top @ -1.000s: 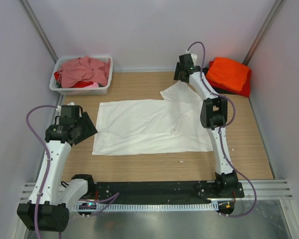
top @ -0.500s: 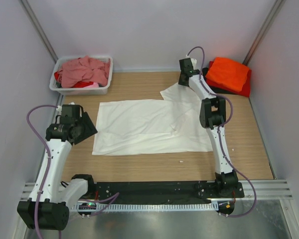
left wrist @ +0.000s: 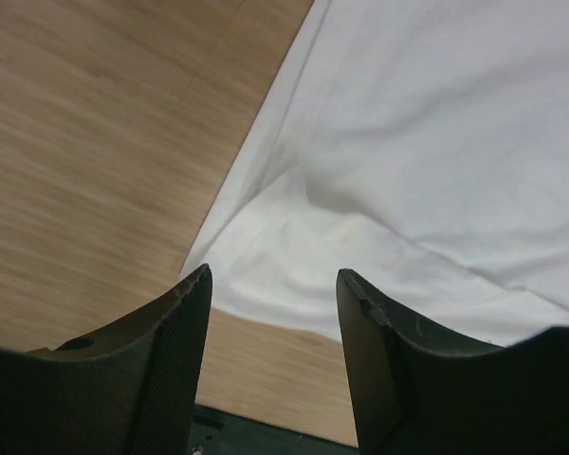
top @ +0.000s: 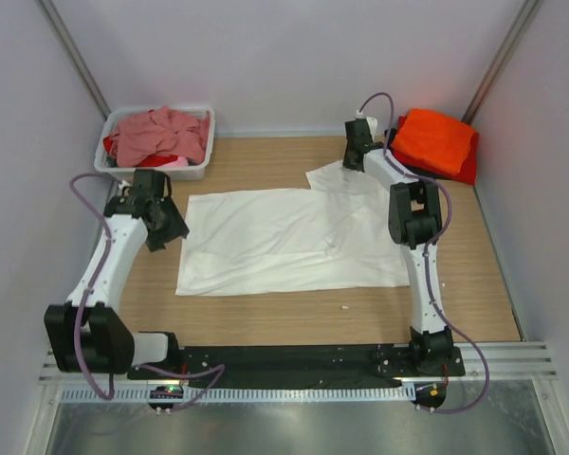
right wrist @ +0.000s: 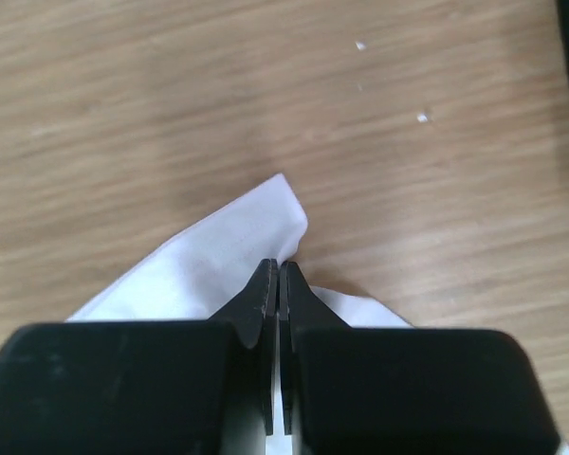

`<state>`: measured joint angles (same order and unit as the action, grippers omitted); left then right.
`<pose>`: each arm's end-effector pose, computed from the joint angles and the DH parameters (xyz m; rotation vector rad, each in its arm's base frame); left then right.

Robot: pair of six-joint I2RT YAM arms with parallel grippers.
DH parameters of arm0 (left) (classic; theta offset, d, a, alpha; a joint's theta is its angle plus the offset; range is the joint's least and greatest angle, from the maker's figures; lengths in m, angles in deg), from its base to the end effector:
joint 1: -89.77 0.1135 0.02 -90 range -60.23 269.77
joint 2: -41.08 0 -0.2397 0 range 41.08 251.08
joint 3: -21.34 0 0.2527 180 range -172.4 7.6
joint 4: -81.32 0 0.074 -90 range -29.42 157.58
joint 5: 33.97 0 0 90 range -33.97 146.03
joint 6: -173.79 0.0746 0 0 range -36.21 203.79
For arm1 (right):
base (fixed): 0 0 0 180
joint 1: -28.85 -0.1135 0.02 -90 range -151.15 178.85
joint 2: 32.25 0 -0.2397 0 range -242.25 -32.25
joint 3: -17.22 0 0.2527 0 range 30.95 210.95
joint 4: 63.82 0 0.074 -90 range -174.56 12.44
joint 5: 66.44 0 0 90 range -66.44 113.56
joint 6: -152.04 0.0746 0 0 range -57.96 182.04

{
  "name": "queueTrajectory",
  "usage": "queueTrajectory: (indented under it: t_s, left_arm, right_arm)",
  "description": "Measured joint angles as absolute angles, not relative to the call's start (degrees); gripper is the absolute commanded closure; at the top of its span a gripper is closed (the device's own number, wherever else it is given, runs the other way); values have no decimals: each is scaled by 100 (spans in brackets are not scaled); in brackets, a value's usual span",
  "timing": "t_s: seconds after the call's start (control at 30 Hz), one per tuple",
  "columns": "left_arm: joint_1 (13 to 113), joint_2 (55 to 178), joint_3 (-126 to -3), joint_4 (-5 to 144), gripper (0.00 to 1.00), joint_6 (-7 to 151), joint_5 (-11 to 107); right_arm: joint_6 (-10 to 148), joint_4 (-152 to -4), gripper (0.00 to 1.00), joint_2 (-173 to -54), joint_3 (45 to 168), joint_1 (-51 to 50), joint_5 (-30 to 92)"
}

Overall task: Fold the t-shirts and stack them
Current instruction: Fold the tshirt

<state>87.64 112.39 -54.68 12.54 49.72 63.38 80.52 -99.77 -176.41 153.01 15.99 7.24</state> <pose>0.2599 -0.0001 0.2282 -0.7733 2.5584 -0.0280 0.5589 0.1061 0.1153 0.2517 2.2926 -0.0559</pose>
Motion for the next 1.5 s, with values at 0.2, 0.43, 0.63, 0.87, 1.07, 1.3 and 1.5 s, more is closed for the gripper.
queueTrajectory:
  t_s: [0.2, 0.43, 0.63, 0.87, 1.07, 1.3, 1.5]
  left_arm:
    - [8661, 13195, -7026, 1665, 47, 4773, 6592]
    - [8305, 15265, -8812, 1868, 52, 4526, 6996]
    - [8014, 16858, -10554, 1627, 52, 4518, 7466]
    - [7612, 17885, -12209, 1341, 51, 4592, 7798]
    - [7466, 18362, -12751, 1354, 51, 4695, 7927]
    - [7464, 18484, -12606, 1789, 50, 4835, 7717]
    - [7464, 18578, -12532, 2399, 50, 4808, 7534]
  right_arm:
    - [7995, -9582, 99, -16671, 13677, 1837, 755]
    - [7987, -9370, 99, -16185, 12890, 2558, 1072]
    - [7799, -9400, 99, -15927, 12530, 2807, 1072]
    - [7591, -9547, 99, -15755, 12337, 3035, 1161]
    - [7508, -9588, 99, -15632, 12162, 3367, 1258]
    - [7346, -9597, 99, -15482, 11944, 3714, 1513]
    - [7307, -9595, 99, -15482, 11944, 3769, 1677]
